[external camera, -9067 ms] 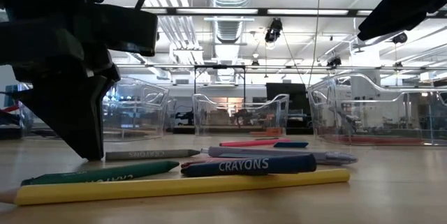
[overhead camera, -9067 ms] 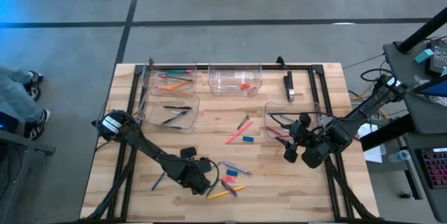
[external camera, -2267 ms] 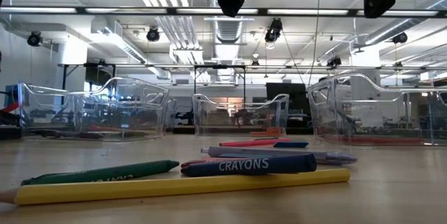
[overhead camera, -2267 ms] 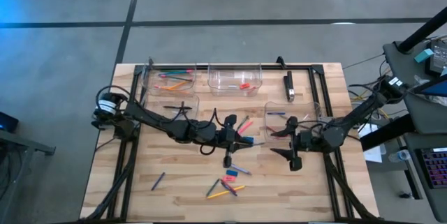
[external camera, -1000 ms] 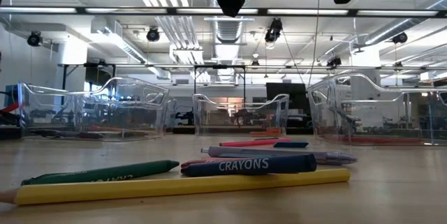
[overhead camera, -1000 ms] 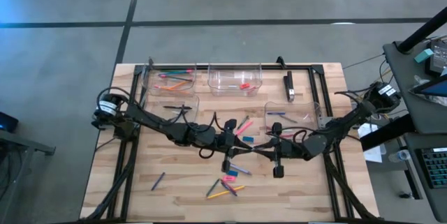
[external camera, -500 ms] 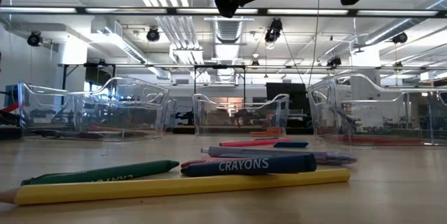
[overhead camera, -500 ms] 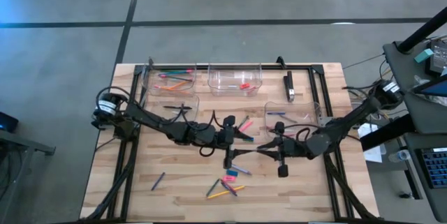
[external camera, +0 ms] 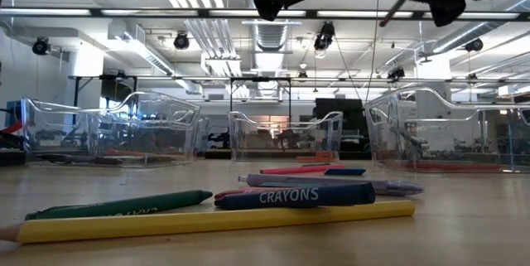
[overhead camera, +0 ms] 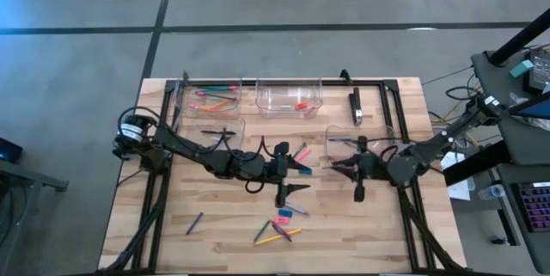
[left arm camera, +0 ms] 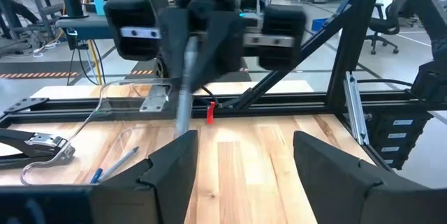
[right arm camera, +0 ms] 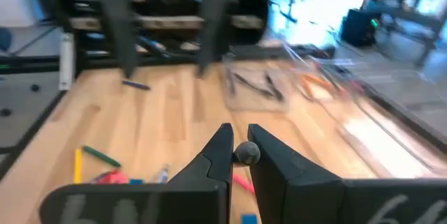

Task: Sort crayons/erasers/pens/pencils in bins
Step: Put the gray crayon into the bottom right transparent bin, then put the blue crayon into the bottom right transparent bin

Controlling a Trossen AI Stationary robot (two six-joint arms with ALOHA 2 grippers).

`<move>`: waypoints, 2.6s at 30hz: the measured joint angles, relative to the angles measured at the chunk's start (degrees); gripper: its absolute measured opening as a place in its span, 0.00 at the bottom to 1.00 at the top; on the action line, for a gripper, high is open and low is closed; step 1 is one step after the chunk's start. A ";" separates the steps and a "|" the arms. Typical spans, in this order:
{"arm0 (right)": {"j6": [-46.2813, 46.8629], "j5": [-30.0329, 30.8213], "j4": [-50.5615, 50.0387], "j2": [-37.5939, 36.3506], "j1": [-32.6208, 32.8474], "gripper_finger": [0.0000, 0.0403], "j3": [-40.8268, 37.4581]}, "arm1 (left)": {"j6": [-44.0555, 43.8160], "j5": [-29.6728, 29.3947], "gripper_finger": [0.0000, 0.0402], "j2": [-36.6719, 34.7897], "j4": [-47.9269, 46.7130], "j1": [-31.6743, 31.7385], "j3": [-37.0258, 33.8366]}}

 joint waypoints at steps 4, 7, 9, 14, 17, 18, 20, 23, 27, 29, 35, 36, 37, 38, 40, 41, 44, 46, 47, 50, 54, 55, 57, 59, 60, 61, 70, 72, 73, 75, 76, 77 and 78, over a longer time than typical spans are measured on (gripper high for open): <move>4.50 3.14 -7.93 -5.30 -0.02 0.06 -0.98 | 0.00 0.00 0.55 -0.02 -0.02 0.00 0.00; 9.77 7.41 -16.39 -8.75 -0.03 0.06 -1.48 | -0.02 0.00 0.55 -0.02 -0.01 0.00 0.00; 14.86 11.01 -23.16 -10.50 -0.04 0.06 -1.87 | -0.02 0.02 0.55 -0.02 -0.02 0.00 0.00; 27.37 16.59 -36.48 -12.60 -0.07 0.08 -2.21 | -0.02 0.02 0.55 -0.04 -0.02 0.00 0.00; 29.46 16.73 -37.96 -12.61 -0.07 0.15 -2.32 | -0.02 0.02 0.55 -0.04 -0.04 0.00 0.00; 29.73 16.68 -37.93 -12.56 -0.07 0.18 -2.32 | -0.02 0.02 0.55 -0.04 -0.03 0.03 0.00; 29.82 16.65 -37.93 -12.21 -0.07 0.25 -2.32 | -0.04 0.02 0.55 0.04 -0.02 0.07 0.00; 29.82 16.65 -37.93 -11.71 -0.07 0.38 -2.32 | -0.06 0.02 0.55 0.09 -0.42 0.07 -0.02; 29.49 16.63 -37.28 -11.35 -0.07 0.53 -2.14 | -0.42 -2.63 0.55 0.08 -5.24 0.09 -0.04; 27.36 16.59 -34.46 -11.37 -0.07 0.58 -2.07 | -0.47 -6.73 0.55 -0.11 -9.31 0.09 -0.04; 13.90 7.53 -17.11 -8.74 0.02 0.64 -2.17 | -0.69 -13.79 0.55 -0.51 -21.02 0.52 0.17; 11.53 4.95 -13.38 -7.52 0.04 0.64 -2.34 | -0.61 -13.84 0.55 -0.85 -21.94 0.52 0.17; 9.21 2.39 -9.91 -5.95 0.04 0.64 -2.40 | -0.57 -13.84 0.55 -1.69 -23.07 0.49 0.17; 7.44 -0.15 -6.70 -4.25 0.04 0.64 -2.41 | -0.59 -13.82 0.55 -2.88 -24.69 0.47 0.17; 4.89 -3.89 -1.54 -0.52 0.07 0.63 -2.41 | -1.50 -13.86 0.54 -6.14 -27.19 -0.03 0.17; 4.53 -5.01 0.29 1.54 0.07 0.62 -2.37 | -2.15 -13.94 0.53 -7.99 -28.09 -0.39 0.20; 4.62 -5.99 1.90 7.87 0.05 0.61 -0.52 | -3.42 -14.34 0.50 -13.38 -28.34 -2.31 -0.59; 4.81 -6.48 1.89 12.16 0.05 0.61 1.23 | -3.39 -14.75 0.47 -15.80 -27.41 -3.94 -1.63; 4.78 -7.44 1.93 14.43 0.04 0.61 2.32 | -3.25 -14.78 0.45 -16.92 -26.84 -4.81 -2.45; 3.71 -13.07 1.96 20.91 0.09 0.61 5.64 | -2.07 -14.74 0.41 -18.40 -24.35 -6.54 -4.92; 3.38 -18.35 2.26 30.20 0.89 0.60 9.88 | -1.54 -14.81 0.36 -18.71 -20.44 -7.13 -7.11; 3.33 -18.34 2.66 32.70 1.13 0.59 10.96 | -1.55 -14.82 0.36 -18.71 -20.03 -7.10 -7.37; 2.79 -18.53 2.72 37.23 1.27 0.59 13.79 | -1.53 -14.82 0.34 -18.71 -20.00 -6.95 -7.48; 1.41 -18.46 2.74 41.36 1.20 0.58 16.87 | -1.59 -14.82 0.34 -18.71 -20.10 -6.88 -7.52; 0.31 -18.59 2.75 43.20 1.20 0.58 18.28 | -1.61 -14.82 0.33 -18.71 -20.19 -6.88 -7.52; -0.31 -19.32 2.67 44.94 1.19 0.58 19.65 | -1.60 -14.82 0.33 -18.86 -20.29 -6.88 -7.52; -2.70 -26.46 2.22 54.40 1.22 0.57 27.78 | -1.95 -14.82 0.33 -19.69 -20.59 -6.88 -7.90; -4.04 -26.87 2.38 56.09 1.33 0.57 28.74 | -1.95 -14.82 0.33 -19.69 -20.62 -6.88 -7.94; -4.64 -26.88 2.31 57.05 1.55 0.57 29.23 | -1.95 -14.82 0.33 -19.69 -20.69 -6.88 -7.98; -6.30 -26.92 2.41 59.10 2.24 0.57 30.30 | -1.95 -14.82 0.33 -19.69 -20.98 -6.88 -7.98; -7.09 -26.92 2.27 60.24 2.60 0.57 30.85 | -1.95 -14.82 0.33 -19.69 -21.01 -6.88 -7.98; -7.77 -26.85 2.15 61.30 2.88 0.57 31.57 | -1.95 -14.82 0.33 -19.68 -21.00 -6.88 -7.98; -8.55 -26.65 2.17 62.13 3.21 0.57 32.26 | -1.95 -14.82 0.33 -19.67 -21.00 -6.88 -7.98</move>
